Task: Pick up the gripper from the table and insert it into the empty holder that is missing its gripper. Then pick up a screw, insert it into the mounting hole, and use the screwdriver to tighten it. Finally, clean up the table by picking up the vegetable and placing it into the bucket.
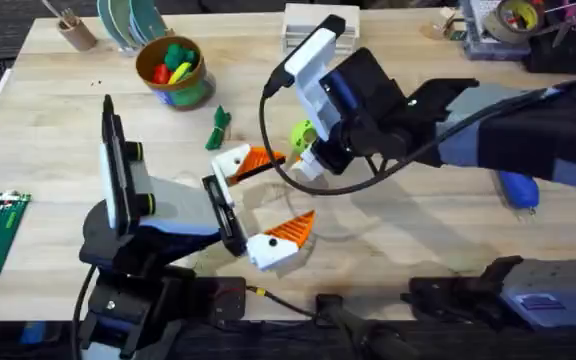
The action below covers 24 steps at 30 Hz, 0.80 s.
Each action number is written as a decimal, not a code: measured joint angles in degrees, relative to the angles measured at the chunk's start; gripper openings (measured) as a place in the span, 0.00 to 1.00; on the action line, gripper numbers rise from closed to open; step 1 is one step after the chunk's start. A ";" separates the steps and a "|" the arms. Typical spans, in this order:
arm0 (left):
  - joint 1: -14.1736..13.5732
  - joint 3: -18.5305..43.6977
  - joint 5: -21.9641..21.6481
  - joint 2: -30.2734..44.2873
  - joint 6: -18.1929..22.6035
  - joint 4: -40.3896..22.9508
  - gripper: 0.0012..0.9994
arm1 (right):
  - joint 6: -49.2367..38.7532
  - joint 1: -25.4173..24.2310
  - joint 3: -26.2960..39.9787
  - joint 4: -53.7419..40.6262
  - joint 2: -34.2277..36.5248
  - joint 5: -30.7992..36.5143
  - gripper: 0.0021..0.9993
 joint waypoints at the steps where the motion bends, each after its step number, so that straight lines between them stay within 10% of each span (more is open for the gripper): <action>1: 0.00 0.00 0.00 0.02 0.00 0.00 0.99 | 0.16 0.05 0.00 0.34 0.06 0.12 0.82; 7: 0.00 0.00 0.00 0.02 0.00 0.00 0.99 | 0.66 0.24 0.00 0.89 0.11 0.52 0.54; 24: 0.00 0.00 0.00 0.01 0.01 0.00 0.99 | 0.63 0.24 0.44 1.34 2.14 1.52 0.29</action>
